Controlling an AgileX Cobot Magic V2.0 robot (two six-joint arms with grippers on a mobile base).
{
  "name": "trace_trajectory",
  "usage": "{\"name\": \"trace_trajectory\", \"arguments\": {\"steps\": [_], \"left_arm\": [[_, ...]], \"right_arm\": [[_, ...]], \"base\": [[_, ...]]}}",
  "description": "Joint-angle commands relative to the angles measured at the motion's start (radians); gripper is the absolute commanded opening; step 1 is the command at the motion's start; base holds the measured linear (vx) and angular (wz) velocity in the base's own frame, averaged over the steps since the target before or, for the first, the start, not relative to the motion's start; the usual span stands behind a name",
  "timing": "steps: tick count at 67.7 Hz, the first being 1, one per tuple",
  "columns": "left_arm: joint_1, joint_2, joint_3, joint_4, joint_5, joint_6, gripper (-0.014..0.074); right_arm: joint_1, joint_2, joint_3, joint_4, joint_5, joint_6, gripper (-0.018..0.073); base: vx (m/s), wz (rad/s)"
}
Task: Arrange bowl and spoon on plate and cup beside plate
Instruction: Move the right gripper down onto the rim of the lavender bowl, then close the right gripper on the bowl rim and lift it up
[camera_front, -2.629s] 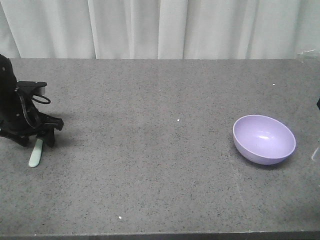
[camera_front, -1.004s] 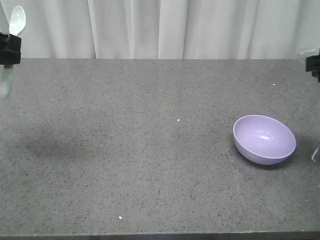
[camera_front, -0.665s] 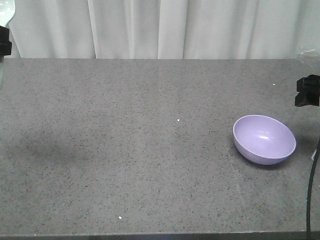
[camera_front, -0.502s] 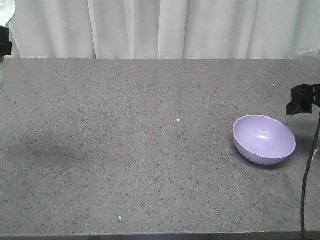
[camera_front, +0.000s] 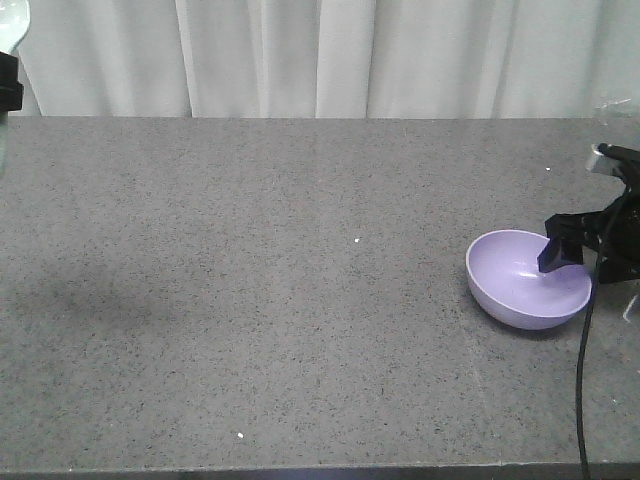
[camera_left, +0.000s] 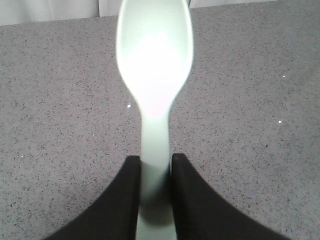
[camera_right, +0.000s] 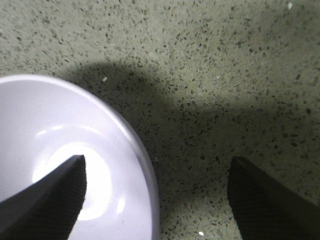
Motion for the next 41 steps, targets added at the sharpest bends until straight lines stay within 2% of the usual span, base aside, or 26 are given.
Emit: {"name": "trace_trajectory", "arguments": {"steps": [1, 7, 12, 28, 30, 41], "left_arm": [[-0.001, -0.025, -0.026, -0.026, -0.056, 0.002, -0.0008], [-0.001, -0.025, -0.026, -0.026, -0.056, 0.002, -0.0008], [-0.001, -0.025, -0.026, -0.027, -0.056, 0.002, -0.0008], [-0.001, -0.025, -0.026, -0.027, -0.056, 0.002, -0.0008], [-0.001, -0.025, -0.026, -0.027, -0.056, 0.002, -0.0008], [-0.001, -0.025, -0.026, -0.027, -0.055, 0.002, -0.0008]], "right_arm": [[0.000, -0.028, -0.033, 0.020, 0.003, -0.023, 0.0542], [0.000, -0.022, -0.033, 0.028, 0.019, -0.026, 0.0499], [0.000, -0.019, -0.033, 0.030, 0.031, -0.025, 0.0425], [0.000, -0.019, -0.033, 0.040, 0.035, -0.027, 0.0003], [0.000, -0.019, -0.033, 0.044, 0.033, -0.028, -0.0017], [-0.001, -0.030, -0.033, 0.099, 0.033, -0.053, -0.0011]], "base": [[0.00, 0.00], [0.00, 0.00], [0.00, 0.00], [0.00, 0.00], [0.00, 0.00], [0.00, 0.00]]}}
